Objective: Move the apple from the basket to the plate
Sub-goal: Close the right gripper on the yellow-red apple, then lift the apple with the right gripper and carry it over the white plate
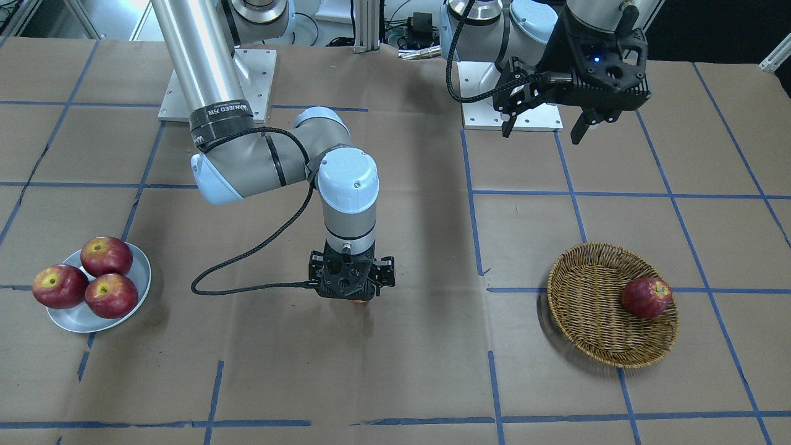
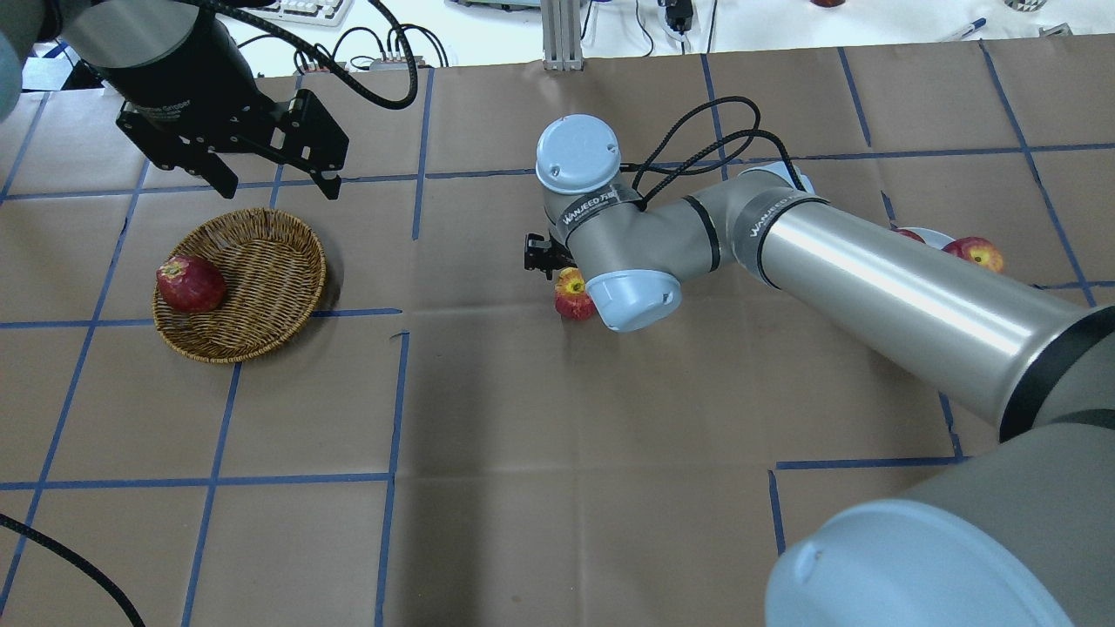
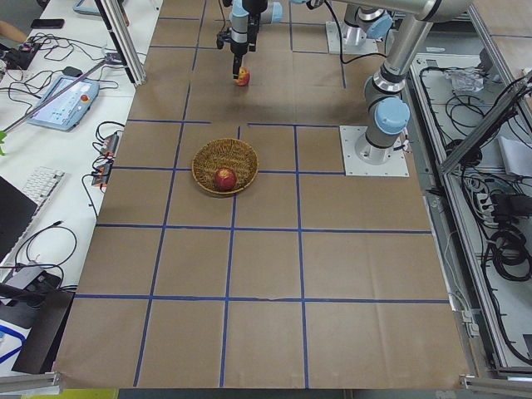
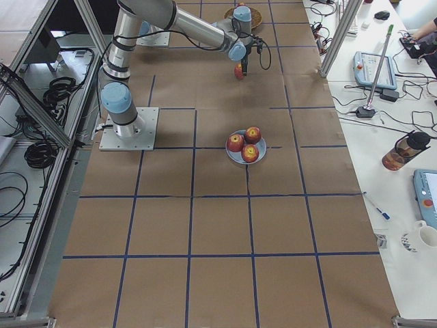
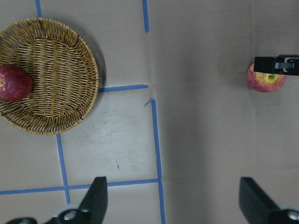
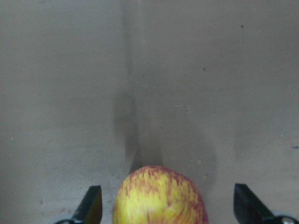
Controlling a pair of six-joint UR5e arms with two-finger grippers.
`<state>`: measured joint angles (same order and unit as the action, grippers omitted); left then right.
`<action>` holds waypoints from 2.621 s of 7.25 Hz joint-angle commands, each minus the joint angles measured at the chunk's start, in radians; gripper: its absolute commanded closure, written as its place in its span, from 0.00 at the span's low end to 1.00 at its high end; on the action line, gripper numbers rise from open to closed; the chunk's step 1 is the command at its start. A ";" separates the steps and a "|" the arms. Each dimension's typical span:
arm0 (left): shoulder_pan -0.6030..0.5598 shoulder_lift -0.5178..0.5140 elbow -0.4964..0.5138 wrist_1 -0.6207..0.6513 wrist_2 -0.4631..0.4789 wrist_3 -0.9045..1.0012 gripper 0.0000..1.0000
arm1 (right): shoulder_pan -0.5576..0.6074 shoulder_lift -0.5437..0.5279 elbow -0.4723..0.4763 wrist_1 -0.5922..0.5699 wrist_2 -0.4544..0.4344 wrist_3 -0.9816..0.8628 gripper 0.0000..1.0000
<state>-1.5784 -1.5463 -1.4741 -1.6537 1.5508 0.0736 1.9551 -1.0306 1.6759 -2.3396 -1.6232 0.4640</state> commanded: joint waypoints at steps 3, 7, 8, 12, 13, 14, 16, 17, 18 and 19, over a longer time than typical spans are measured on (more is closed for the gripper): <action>0.001 0.000 0.000 0.002 -0.001 0.000 0.01 | 0.011 0.024 0.019 -0.003 -0.001 -0.002 0.21; 0.001 0.000 0.000 0.002 -0.001 -0.002 0.01 | -0.017 -0.008 -0.014 0.009 -0.010 -0.017 0.38; 0.000 0.000 0.000 0.002 -0.001 -0.002 0.01 | -0.031 -0.031 -0.024 0.031 -0.010 -0.019 0.38; 0.000 0.000 0.000 0.002 -0.003 0.000 0.01 | -0.397 -0.219 -0.031 0.276 -0.001 -0.482 0.37; 0.000 0.000 0.000 0.000 -0.003 0.000 0.01 | -0.495 -0.242 -0.025 0.308 -0.003 -0.631 0.37; 0.000 0.000 0.000 0.000 -0.001 0.000 0.01 | -0.593 -0.258 -0.016 0.324 0.000 -0.759 0.37; 0.000 0.000 -0.002 -0.005 -0.003 0.000 0.01 | -0.746 -0.259 0.037 0.324 0.006 -0.968 0.37; 0.000 0.000 -0.002 -0.003 -0.003 0.000 0.01 | -0.798 -0.259 0.080 0.316 0.008 -1.028 0.37; 0.000 0.000 -0.002 -0.003 -0.003 0.000 0.01 | -0.826 -0.258 0.108 0.307 0.008 -1.060 0.37; 0.000 0.000 0.000 -0.003 -0.003 0.000 0.01 | -0.834 -0.250 0.113 0.304 0.014 -1.061 0.36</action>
<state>-1.5784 -1.5463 -1.4754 -1.6568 1.5479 0.0736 1.1484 -1.2870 1.7683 -2.0292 -1.6141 -0.5715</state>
